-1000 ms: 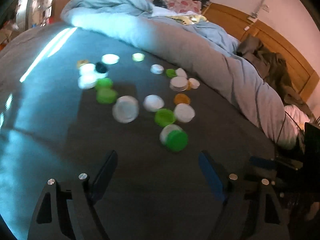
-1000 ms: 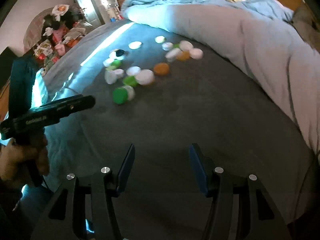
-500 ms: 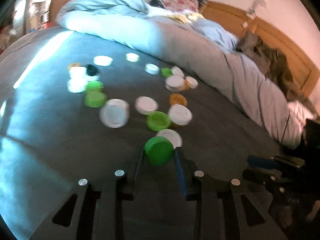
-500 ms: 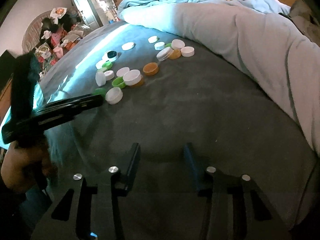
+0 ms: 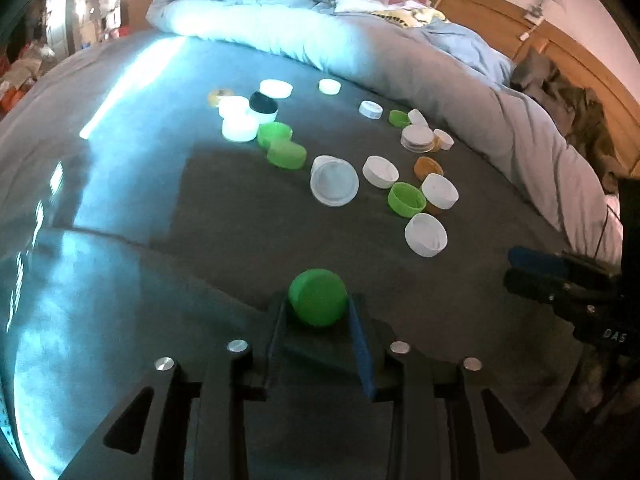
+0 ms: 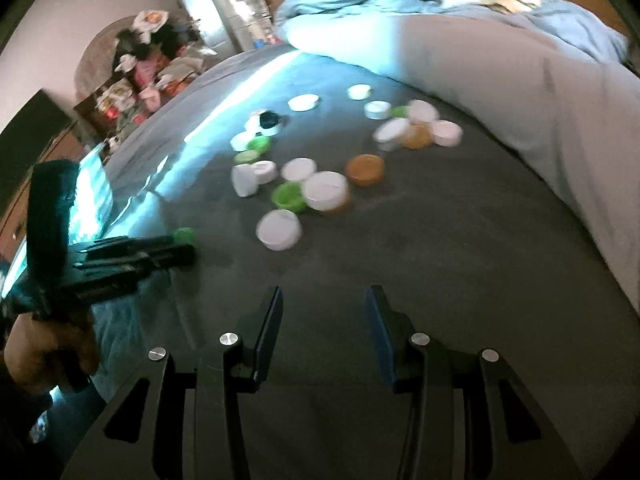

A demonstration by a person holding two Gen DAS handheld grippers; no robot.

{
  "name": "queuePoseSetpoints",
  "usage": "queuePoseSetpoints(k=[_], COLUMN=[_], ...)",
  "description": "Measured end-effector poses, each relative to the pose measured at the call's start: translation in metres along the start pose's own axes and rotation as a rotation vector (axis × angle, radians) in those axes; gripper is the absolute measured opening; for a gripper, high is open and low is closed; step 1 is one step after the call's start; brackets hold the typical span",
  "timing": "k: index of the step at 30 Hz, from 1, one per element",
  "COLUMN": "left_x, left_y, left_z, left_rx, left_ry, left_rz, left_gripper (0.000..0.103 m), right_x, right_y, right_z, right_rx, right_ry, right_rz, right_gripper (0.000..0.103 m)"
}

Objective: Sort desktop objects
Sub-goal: 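Grasp a green cap with the left tool while the right tool grasps a white cap, then carry the green and white caps into the basket and open both tools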

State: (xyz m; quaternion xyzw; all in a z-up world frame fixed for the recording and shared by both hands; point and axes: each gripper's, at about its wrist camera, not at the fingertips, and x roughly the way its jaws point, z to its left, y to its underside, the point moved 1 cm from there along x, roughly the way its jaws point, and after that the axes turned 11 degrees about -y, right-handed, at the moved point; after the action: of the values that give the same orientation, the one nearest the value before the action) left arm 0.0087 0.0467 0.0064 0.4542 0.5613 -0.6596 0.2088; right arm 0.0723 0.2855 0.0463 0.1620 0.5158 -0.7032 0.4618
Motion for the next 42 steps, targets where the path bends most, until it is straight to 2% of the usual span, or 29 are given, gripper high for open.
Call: queuePoseSetpoints(k=[1, 2, 5, 7, 9, 10, 13, 18, 30, 31, 32, 33, 35, 38, 40, 42], left_x=[0.001, 0.002, 0.008, 0.009, 0.007, 0.007, 0.006, 0.003, 0.013, 0.013, 0.013, 0.013, 0.009, -0.001, -0.016, -0.04], left_y=[-0.001, -0.002, -0.003, -0.004, -0.006, -0.007, -0.008, -0.004, -0.003, -0.003, -0.004, -0.004, -0.006, -0.014, -0.029, -0.057], left_z=[-0.002, -0.004, -0.01, -0.01, -0.006, -0.003, 0.002, 0.001, 0.006, 0.006, 0.005, 0.004, 0.001, 0.003, 0.005, 0.007], left_rx=[0.0, 0.0, 0.017, 0.018, 0.007, -0.001, -0.017, -0.014, -0.046, -0.047, -0.042, -0.035, -0.027, -0.07, -0.071, -0.066], left_ry=[0.011, 0.013, -0.02, -0.015, -0.018, -0.028, 0.01, -0.028, -0.019, -0.019, -0.025, -0.033, -0.052, -0.053, -0.07, -0.094], left_rz=[-0.009, -0.014, -0.029, -0.04, -0.052, -0.051, -0.06, -0.079, -0.068, -0.066, -0.063, -0.062, -0.056, -0.051, -0.076, -0.115], left_gripper=[0.079, 0.103, 0.102, 0.097, 0.047, 0.031, 0.031, 0.031, 0.033, 0.033, 0.033, 0.033, 0.032, 0.032, 0.032, 0.032], right_x=[0.004, 0.007, 0.013, 0.016, 0.019, 0.02, 0.024, 0.032, 0.064, 0.067, 0.069, 0.068, 0.06, 0.036, 0.013, -0.012], right_y=[-0.003, -0.005, -0.01, -0.014, -0.016, -0.016, -0.015, -0.02, -0.028, -0.028, -0.028, -0.028, -0.029, -0.037, -0.056, -0.086], right_z=[0.003, 0.006, 0.01, 0.01, 0.01, 0.01, 0.009, 0.013, 0.018, 0.021, 0.023, 0.025, 0.027, 0.034, 0.034, 0.034], right_rx=[-0.007, -0.012, -0.019, -0.022, -0.026, -0.027, -0.021, -0.032, -0.09, -0.113, -0.133, -0.135, -0.121, -0.128, -0.129, -0.127], right_ry=[-0.005, -0.006, -0.008, -0.01, -0.012, -0.012, -0.021, -0.027, 0.033, 0.058, 0.084, 0.089, 0.071, 0.074, 0.081, 0.092], right_rz=[-0.002, -0.006, -0.014, -0.014, -0.015, -0.015, -0.01, -0.014, 0.018, 0.027, 0.034, 0.037, 0.033, -0.002, -0.043, -0.093], right_gripper=[0.038, 0.038, 0.038, 0.038, 0.038, 0.038, 0.038, 0.038, 0.038, 0.036, 0.028, 0.027, 0.027, 0.027, 0.027, 0.027])
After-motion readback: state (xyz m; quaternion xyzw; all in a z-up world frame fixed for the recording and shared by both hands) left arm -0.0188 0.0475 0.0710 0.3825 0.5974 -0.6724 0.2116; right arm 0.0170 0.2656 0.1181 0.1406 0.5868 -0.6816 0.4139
